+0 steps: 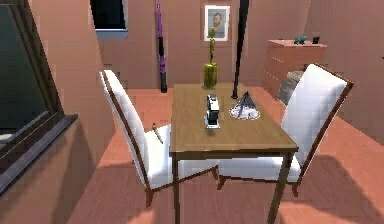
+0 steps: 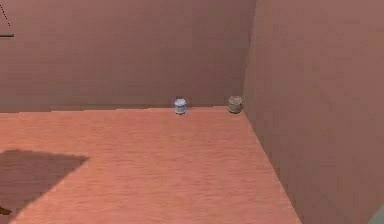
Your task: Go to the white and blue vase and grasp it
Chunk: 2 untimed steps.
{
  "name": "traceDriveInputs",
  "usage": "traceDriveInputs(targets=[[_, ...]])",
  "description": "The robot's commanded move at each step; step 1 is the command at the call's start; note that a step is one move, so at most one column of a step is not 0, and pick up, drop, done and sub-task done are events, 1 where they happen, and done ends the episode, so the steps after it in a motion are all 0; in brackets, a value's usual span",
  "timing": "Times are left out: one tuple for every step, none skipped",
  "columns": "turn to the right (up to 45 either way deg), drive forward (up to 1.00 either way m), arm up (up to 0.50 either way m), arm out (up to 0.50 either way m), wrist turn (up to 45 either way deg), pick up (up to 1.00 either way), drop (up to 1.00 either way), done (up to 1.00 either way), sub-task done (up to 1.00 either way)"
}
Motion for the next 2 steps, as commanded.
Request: traceDriveInputs(targets=[[-3.0, 0.00, 0.00, 0.00, 0.0, 0.00, 0.00, 0.00, 0.00], [0.0, 0.60, 0.00, 0.00, 0.0, 0.00, 0.00, 0.00, 0.00]])
